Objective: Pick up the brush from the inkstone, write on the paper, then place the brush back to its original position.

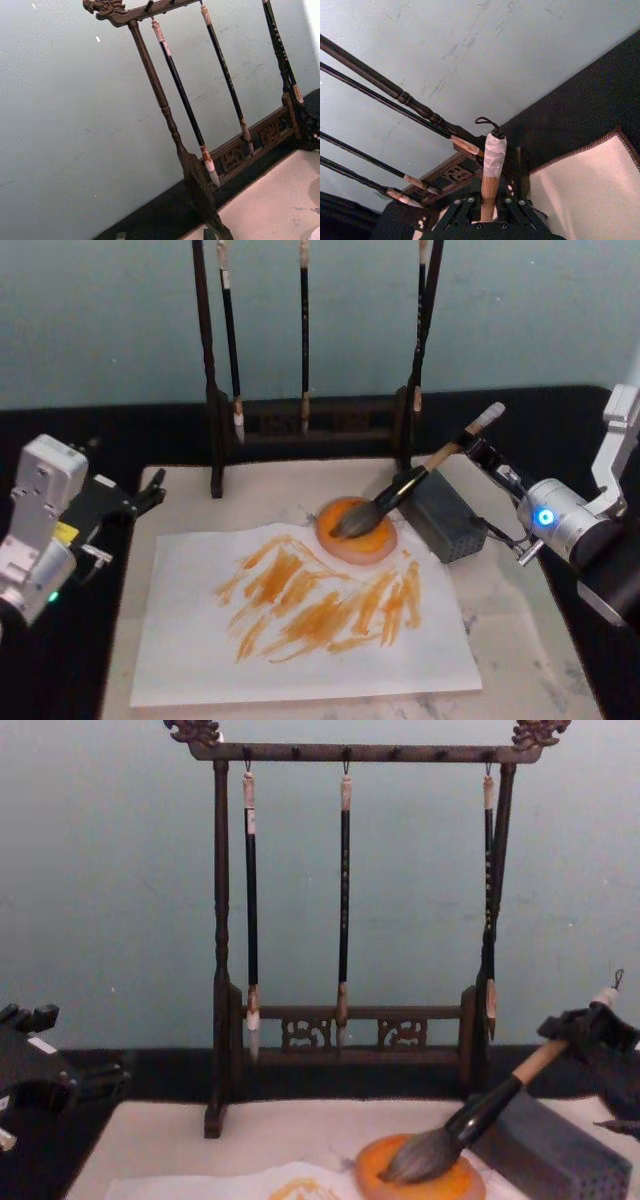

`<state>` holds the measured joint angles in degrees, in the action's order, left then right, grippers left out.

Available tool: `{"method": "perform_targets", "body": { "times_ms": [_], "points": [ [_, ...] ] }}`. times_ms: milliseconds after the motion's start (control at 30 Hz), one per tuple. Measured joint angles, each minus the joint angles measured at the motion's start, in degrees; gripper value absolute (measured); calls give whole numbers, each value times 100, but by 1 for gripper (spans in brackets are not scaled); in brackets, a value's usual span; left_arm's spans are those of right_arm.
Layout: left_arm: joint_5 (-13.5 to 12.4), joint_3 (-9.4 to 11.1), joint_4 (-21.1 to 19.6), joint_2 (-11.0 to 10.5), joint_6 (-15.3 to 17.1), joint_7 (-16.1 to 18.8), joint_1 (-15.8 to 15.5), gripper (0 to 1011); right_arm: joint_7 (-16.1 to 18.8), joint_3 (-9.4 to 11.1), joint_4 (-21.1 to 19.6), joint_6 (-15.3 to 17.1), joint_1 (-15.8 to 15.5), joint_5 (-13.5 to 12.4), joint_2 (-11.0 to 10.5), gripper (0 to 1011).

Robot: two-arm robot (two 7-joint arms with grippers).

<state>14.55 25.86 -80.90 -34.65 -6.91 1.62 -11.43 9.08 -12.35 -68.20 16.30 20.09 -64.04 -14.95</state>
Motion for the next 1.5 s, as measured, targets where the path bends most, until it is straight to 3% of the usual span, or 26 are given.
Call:
{"method": "perform_targets", "body": {
  "times_ms": [600,1067,1167,1367,1500],
  "points": [
    [0,0,0,0,0,0,0,1001,-1,-3,0,0,0,1,-2,165],
    [0,0,0,0,0,0,0,1000,208,-231,-508,-299,16,-40,-210,164],
    [0,0,0,0,0,0,0,1001,270,-326,-627,-396,20,69,-281,164],
    [0,0,0,0,0,0,0,1001,529,-747,-925,-746,58,619,-549,164],
    [0,0,0,0,0,0,0,1001,740,-1060,-1162,-1044,69,1196,-747,164]
  ]
}}
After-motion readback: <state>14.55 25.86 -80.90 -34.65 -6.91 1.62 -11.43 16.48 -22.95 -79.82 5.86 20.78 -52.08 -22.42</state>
